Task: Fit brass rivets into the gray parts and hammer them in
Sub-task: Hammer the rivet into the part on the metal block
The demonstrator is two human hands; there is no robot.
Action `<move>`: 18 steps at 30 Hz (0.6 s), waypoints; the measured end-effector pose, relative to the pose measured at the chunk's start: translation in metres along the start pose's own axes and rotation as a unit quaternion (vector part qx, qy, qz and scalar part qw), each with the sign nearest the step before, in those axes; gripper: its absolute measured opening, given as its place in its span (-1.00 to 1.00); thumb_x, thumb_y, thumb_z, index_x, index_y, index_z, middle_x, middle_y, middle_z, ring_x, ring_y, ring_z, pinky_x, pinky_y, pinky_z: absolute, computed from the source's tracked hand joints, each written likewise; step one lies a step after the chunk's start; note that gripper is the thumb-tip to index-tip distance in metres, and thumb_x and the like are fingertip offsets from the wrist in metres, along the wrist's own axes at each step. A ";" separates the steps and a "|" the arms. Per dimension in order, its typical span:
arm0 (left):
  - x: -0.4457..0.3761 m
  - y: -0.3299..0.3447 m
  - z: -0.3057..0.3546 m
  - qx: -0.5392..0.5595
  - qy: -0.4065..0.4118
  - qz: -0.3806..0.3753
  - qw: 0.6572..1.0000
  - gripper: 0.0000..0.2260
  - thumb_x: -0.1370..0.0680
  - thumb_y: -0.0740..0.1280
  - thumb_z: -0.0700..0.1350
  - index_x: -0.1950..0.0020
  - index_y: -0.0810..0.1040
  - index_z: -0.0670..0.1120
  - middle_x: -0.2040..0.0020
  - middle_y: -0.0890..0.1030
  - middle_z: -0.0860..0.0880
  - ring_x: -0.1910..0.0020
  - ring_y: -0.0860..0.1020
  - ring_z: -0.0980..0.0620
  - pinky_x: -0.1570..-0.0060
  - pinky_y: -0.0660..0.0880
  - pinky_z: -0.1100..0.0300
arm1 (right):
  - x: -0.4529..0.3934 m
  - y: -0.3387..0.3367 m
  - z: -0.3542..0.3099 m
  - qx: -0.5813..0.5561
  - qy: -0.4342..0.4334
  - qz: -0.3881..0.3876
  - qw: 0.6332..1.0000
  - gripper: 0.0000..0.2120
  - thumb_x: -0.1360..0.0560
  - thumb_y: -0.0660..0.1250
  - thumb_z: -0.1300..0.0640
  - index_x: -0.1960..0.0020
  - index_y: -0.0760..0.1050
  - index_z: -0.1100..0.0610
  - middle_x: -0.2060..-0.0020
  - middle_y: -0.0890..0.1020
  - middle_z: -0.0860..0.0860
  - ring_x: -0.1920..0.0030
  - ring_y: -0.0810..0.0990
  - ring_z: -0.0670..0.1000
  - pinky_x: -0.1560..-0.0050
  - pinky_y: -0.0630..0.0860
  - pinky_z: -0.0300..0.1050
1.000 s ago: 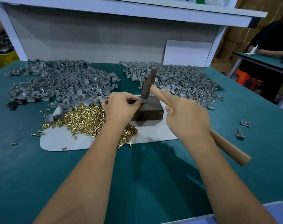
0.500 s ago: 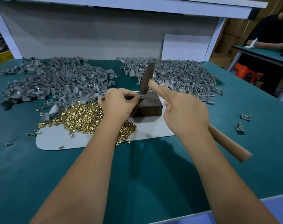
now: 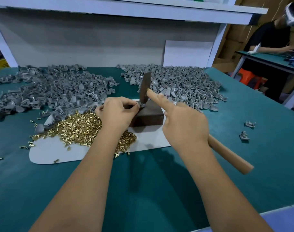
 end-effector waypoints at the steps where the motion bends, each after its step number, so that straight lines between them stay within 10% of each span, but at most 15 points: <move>1: 0.001 0.000 0.001 -0.001 0.000 0.004 1.000 -0.87 -0.49 0.42 0.13 0.26 0.62 0.25 0.10 0.68 0.23 -0.11 0.52 0.12 -0.13 0.09 0.05 | 0.000 0.000 0.000 -0.004 0.007 -0.007 1.000 -0.39 -0.53 0.24 0.12 -0.46 0.12 -0.28 0.13 0.55 0.02 0.33 0.34 0.09 0.44 0.03 -0.11; 6: 0.001 0.001 -0.002 0.010 0.004 0.012 1.000 -0.93 -0.48 0.44 0.12 0.21 0.67 0.23 0.14 0.65 0.25 -0.09 0.50 0.15 -0.14 0.07 0.07 | 0.003 -0.006 -0.002 -0.030 0.012 0.039 0.999 -0.37 -0.43 0.38 0.21 -0.42 0.33 -0.18 0.29 0.54 0.07 0.44 0.23 0.07 0.46 -0.02 -0.19; 10: 0.000 0.000 0.000 -0.006 -0.005 0.003 1.000 -0.90 -0.49 0.42 0.14 0.24 0.65 0.24 0.12 0.66 0.23 -0.09 0.49 0.14 -0.14 0.08 0.06 | 0.003 0.000 0.000 -0.048 0.021 0.007 0.999 -0.29 -0.52 0.26 0.16 -0.40 -0.08 -0.33 0.29 0.38 -0.01 0.49 0.16 -0.03 0.49 -0.02 -0.19; 14: 0.001 0.001 -0.002 0.022 -0.002 0.005 1.000 -0.92 -0.48 0.43 0.13 0.22 0.66 0.24 0.12 0.65 0.26 -0.12 0.49 0.17 -0.14 0.04 0.09 | 0.007 -0.004 -0.001 -0.071 0.025 0.071 0.995 -0.36 -0.42 0.39 0.25 -0.41 0.35 -0.17 0.33 0.50 0.07 0.47 0.19 0.05 0.45 -0.06 -0.25; 18: 0.000 -0.001 0.001 -0.002 -0.015 -0.008 1.000 -0.87 -0.49 0.41 0.14 0.27 0.61 0.25 0.07 0.67 0.22 -0.16 0.49 0.12 -0.11 0.03 0.08 | 0.005 0.000 -0.001 -0.039 0.025 -0.001 0.999 -0.30 -0.51 0.26 0.18 -0.45 0.05 -0.33 0.24 0.48 0.02 0.47 0.15 -0.01 0.48 -0.02 -0.20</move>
Point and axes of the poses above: each hand's wrist, its own x-axis away from the middle knuckle, its own y-axis out of the palm, z = x × y, the point moved 1 cm from there along -x, towards the middle knuckle
